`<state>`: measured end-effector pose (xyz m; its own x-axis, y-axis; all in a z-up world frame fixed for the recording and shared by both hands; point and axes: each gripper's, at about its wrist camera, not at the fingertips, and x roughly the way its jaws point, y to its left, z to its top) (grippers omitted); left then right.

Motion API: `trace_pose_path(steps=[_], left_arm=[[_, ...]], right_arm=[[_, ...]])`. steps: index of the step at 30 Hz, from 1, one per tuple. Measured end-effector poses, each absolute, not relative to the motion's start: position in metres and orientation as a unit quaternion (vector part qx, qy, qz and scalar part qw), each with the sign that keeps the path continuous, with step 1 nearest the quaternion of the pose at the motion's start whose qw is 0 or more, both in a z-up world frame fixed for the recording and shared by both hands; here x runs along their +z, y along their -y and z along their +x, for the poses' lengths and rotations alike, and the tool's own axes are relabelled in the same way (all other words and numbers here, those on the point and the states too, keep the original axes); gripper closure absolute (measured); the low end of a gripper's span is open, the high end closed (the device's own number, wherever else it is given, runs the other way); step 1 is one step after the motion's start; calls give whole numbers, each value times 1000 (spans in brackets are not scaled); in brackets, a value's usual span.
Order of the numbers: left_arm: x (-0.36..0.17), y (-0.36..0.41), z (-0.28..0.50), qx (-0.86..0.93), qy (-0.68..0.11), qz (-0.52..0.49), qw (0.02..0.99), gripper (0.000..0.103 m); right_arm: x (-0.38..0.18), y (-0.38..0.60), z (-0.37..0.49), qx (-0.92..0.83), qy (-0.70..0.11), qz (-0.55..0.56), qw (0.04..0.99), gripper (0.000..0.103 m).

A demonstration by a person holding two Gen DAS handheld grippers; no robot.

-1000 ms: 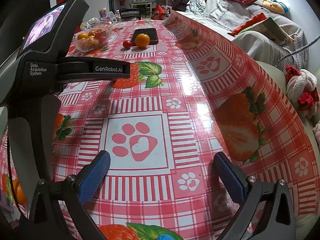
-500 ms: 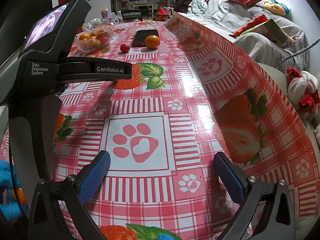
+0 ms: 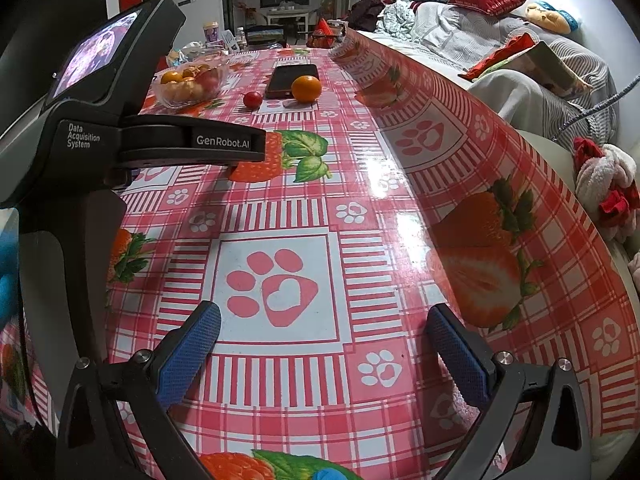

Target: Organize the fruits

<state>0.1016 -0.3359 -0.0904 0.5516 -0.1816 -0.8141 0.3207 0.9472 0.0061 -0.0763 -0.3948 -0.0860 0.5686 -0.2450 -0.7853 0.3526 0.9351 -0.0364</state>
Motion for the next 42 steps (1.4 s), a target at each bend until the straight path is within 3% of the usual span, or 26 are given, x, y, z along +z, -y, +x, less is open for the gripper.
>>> trace_pose_path(steps=[17,22,30,36,42], left_arm=[[-84,332,102,-181,-469,111,857,0],[-58,316,82,-207,-447,111,863,0],[-12,249,56,-220,-428,96,871,0],[0,183,63,-186,-449,74,871,0],[17,143,75,-156,-452,72,876,0]], right_arm=[[-86,396,-74,-168,-441,64,880,0],[-86,396,-74,-169,-442,65,879,0],[-86,399,-69,-170,-460,69,869,0],[-82,405,-53,-164,-516,87,836,0],[-40,417,-26,-125,-497,150,845,0]])
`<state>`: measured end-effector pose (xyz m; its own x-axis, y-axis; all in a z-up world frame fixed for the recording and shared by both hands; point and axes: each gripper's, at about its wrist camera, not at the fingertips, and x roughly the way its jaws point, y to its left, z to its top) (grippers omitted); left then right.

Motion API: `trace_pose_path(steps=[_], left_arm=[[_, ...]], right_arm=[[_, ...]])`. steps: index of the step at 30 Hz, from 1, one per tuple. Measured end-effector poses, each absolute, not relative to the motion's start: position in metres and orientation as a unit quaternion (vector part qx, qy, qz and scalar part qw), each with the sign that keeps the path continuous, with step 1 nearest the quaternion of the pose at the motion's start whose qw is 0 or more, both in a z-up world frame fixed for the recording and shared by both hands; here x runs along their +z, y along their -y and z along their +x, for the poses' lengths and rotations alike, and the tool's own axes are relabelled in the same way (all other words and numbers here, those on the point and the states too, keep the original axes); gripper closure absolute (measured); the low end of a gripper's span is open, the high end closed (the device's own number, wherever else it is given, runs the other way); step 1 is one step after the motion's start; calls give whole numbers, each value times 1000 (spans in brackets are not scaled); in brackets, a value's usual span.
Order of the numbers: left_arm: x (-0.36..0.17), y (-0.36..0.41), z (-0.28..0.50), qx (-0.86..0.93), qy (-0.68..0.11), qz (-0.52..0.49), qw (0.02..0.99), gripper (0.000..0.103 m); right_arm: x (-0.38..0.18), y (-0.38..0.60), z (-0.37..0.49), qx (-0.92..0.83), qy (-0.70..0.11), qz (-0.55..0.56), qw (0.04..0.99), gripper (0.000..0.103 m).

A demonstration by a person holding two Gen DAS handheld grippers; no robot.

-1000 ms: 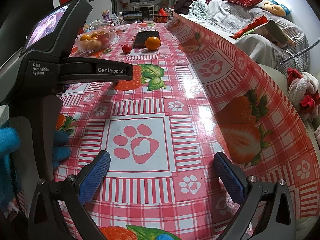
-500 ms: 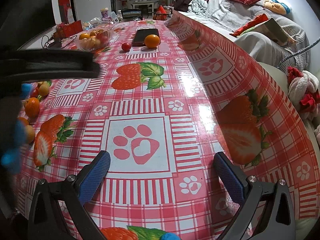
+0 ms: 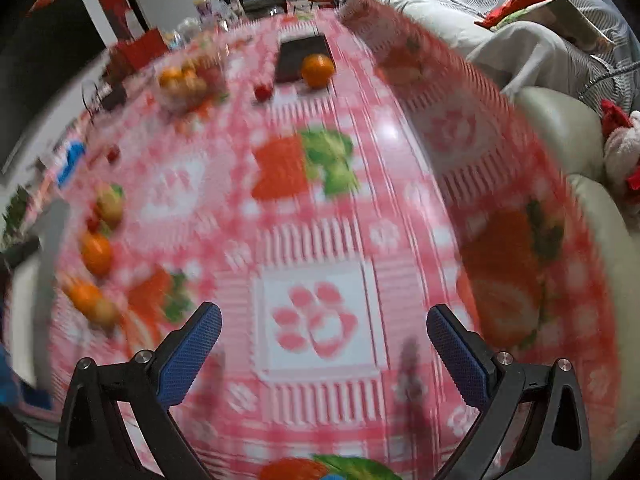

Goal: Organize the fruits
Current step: 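Reach the right tool to the orange and close its fingers on it, then grasp the tan wrinkled fruit with the left tool while the right tool holds the orange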

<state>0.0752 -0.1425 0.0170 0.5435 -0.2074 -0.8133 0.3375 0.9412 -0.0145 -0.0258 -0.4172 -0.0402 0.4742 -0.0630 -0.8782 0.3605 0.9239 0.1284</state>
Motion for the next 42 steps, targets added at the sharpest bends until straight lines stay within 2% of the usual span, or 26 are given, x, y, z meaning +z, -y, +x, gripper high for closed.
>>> trace_pose_path(steps=[7,13,19,22,24,26,27,28,29,30,35,42], left_arm=[[31,125,94,-155,-444,58,880,0],[-2,122,98,-126,-466,82,872,0],[-30,121,95,-124,-482,96,862,0],[-39,120,96,-124,-495,92,855,0],[-43,119,96,-123,-498,92,854,0],[-46,120,97,-123,-499,92,853,0],[-47,120,97,-123,-500,92,852,0],[-47,120,97,-122,-501,91,852,0],[-48,120,98,-122,-501,89,852,0],[-49,121,98,-123,-502,87,852,0],[-52,124,96,-124,-503,89,851,0],[-59,122,88,-123,-506,91,849,0]], right_arm=[[2,459,56,-149,-474,192,847,0],[-25,487,112,-174,-478,245,825,0],[-53,495,146,-196,-476,246,822,1],[-64,498,159,-199,-477,245,820,14],[-68,499,165,-209,-472,237,823,13],[-69,499,169,-210,-469,225,828,18],[-68,498,170,-215,-466,209,832,31],[-69,497,170,-214,-468,198,834,50],[-69,495,171,-213,-469,191,836,54],[-69,492,171,-210,-470,186,837,65],[-69,472,169,-153,-473,193,846,65],[-71,415,166,-62,-481,132,865,65]])
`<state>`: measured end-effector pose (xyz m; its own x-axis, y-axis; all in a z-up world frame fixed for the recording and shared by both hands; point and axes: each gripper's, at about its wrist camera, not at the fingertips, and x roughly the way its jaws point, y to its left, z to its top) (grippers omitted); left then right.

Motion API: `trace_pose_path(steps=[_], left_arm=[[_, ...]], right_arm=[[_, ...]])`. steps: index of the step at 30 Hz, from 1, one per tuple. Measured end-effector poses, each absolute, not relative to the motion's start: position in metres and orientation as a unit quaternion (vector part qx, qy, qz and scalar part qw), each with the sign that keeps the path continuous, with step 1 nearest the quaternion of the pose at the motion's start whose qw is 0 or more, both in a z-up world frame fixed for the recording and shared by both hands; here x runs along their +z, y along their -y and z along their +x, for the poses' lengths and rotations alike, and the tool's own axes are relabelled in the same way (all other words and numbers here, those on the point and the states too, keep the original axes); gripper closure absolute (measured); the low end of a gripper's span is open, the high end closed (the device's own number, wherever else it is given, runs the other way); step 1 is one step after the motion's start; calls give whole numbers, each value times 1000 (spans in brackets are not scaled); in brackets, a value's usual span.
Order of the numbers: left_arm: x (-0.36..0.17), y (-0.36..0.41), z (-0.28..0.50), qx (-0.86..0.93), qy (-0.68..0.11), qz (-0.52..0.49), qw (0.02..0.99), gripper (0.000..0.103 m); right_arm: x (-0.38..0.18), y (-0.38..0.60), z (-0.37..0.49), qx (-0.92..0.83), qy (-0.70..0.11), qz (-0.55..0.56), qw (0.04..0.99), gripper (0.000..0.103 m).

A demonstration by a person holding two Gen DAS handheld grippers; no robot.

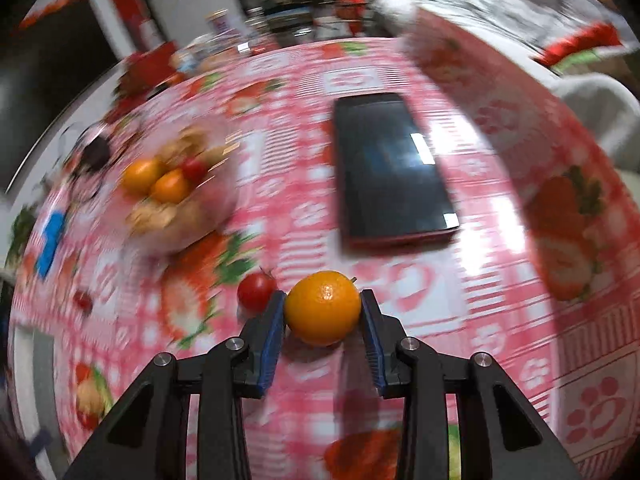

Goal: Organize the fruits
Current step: 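Grasp the tan wrinkled fruit with the left tool while the right tool holds the orange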

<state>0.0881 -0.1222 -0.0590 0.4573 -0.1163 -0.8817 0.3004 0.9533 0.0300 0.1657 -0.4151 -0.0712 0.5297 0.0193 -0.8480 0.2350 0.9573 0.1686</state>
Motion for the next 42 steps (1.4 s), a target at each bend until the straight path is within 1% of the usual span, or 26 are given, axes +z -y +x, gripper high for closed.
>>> trace_pose_path(steps=[8,13,22,30,35,36,37,38,39,40,41,42], left_arm=[[-66,115,84,-122,-510,77,848,0],[-66,108,81,-123,-505,74,851,0],[-80,123,80,-132,-503,101,848,0],[-84,125,80,-144,-475,92,863,0],[-82,127,89,-137,-506,88,847,1],[-81,127,89,-136,-509,87,845,6],[-79,128,87,-138,-506,88,847,19],[-76,129,83,-141,-501,90,849,29],[-73,131,79,-148,-495,93,851,51],[-72,132,78,-153,-495,94,850,68],[-71,132,76,-155,-496,94,849,73],[-71,130,75,-156,-498,89,849,73]], right_arm=[[-72,365,127,16,-501,127,856,65],[-72,356,90,6,-515,126,848,65],[-72,346,29,-20,-504,102,857,65],[-74,333,14,-27,-498,80,863,65],[-74,333,11,-30,-496,83,864,65],[-74,332,10,-31,-496,83,864,65],[-74,332,9,-31,-497,84,863,65],[-74,331,7,-30,-497,85,863,65],[-73,331,5,-29,-497,88,863,65],[-72,330,2,-29,-496,88,864,65],[-71,330,1,-29,-494,87,864,65],[-69,330,-1,-28,-493,87,865,65]])
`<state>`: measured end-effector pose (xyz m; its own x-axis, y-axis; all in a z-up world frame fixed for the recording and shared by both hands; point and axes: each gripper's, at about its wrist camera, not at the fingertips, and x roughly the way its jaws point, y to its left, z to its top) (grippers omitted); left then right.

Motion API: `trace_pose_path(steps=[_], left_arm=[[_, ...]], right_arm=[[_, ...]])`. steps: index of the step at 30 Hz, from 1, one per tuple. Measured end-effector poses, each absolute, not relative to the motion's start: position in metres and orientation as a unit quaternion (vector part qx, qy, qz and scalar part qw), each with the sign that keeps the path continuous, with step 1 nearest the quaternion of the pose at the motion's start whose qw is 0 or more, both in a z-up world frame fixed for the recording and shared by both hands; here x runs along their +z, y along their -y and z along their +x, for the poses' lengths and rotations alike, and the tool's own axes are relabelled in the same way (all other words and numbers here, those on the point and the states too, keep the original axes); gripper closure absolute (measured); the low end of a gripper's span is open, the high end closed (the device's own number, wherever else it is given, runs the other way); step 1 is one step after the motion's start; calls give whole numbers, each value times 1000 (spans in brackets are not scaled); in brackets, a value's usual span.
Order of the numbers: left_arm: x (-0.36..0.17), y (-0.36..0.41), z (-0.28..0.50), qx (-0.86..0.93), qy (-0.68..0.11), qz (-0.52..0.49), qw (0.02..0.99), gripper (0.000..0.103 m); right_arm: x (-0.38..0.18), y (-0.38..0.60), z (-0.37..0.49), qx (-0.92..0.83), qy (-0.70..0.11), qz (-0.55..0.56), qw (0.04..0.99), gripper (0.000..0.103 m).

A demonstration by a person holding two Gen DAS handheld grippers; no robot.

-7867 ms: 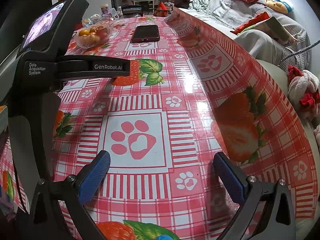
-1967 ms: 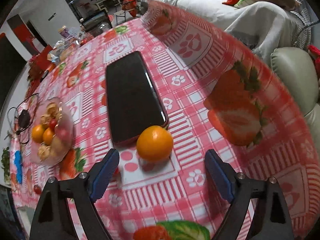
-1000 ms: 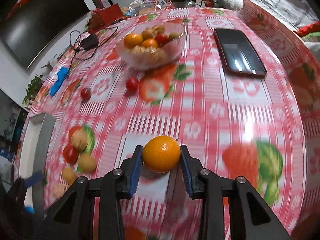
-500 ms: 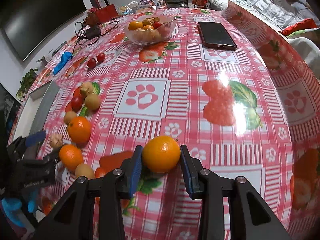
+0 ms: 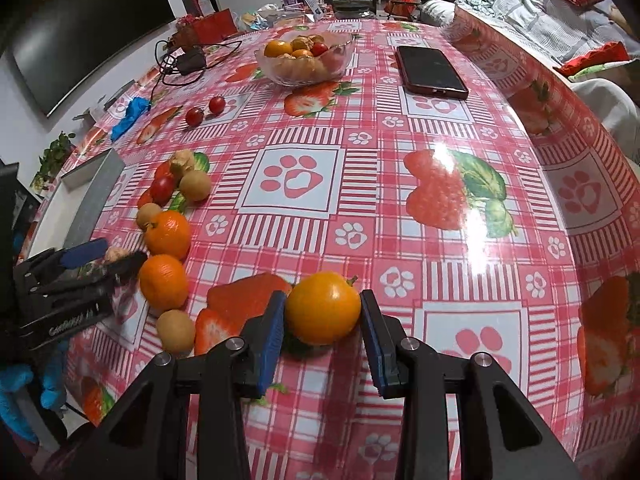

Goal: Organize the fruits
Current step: 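Grasp the tan wrinkled fruit with the left tool while the right tool holds the orange, then carry both fruits over the white tray and open both tools to drop them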

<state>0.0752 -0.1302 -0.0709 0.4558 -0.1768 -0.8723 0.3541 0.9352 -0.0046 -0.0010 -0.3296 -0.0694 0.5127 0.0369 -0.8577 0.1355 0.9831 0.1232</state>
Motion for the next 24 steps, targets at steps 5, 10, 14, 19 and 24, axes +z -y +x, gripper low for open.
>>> trace_pose_path(steps=[5,10,14,19,24], left_arm=[[-58,115,65,-166,-499,50,849,73],[-33,104,48,-172,-475,46,862,73],[-22,91,39,-169,-465,46,868,73],[-20,74,27,-165,-467,37,868,73],[-19,63,19,-158,-468,35,869,73]], right_arm=[[-57,326,-9,-26,-480,89,872,65],[-44,317,-14,-19,-468,80,880,65],[-46,309,-15,-29,-471,67,879,65],[-70,317,-10,-47,-497,76,863,47],[-76,324,-4,-62,-486,83,868,47]])
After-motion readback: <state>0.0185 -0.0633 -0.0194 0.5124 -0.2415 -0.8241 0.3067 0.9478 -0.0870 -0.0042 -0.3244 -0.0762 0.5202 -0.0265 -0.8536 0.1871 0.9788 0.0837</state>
